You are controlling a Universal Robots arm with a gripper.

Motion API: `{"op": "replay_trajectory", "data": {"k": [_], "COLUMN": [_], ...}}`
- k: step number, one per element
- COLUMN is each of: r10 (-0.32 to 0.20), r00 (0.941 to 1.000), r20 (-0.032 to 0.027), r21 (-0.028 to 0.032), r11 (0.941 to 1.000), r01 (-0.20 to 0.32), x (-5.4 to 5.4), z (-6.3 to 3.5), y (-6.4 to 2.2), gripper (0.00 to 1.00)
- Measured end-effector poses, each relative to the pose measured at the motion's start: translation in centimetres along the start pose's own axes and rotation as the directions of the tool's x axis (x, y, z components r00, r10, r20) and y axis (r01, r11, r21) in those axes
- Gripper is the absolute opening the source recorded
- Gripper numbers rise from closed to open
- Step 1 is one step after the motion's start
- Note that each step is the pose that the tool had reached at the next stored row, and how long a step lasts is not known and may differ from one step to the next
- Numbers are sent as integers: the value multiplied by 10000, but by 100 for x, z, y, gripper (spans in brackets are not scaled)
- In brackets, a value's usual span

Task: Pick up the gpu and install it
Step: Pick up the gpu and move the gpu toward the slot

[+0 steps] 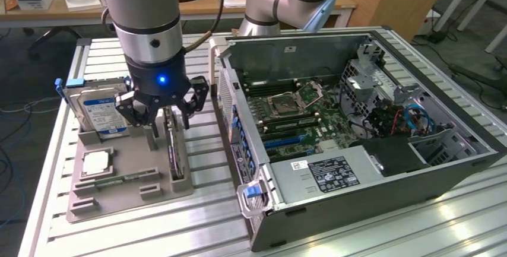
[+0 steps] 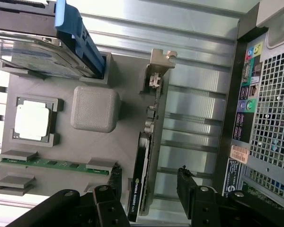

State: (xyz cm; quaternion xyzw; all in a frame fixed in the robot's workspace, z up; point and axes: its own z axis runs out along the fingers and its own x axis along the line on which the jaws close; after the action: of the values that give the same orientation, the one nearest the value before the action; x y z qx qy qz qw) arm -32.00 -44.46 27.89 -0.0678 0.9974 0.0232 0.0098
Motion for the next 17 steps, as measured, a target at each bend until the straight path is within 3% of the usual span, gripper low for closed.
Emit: {"op": "replay_trajectory", "data": {"k": [17], "r10": [-20], "r00": [10000], "r20": [-2], "r21": [0], "r11": [10000], "r01": [20], "x": [12], "z": [118], "y": [-72], "gripper": [59]}}
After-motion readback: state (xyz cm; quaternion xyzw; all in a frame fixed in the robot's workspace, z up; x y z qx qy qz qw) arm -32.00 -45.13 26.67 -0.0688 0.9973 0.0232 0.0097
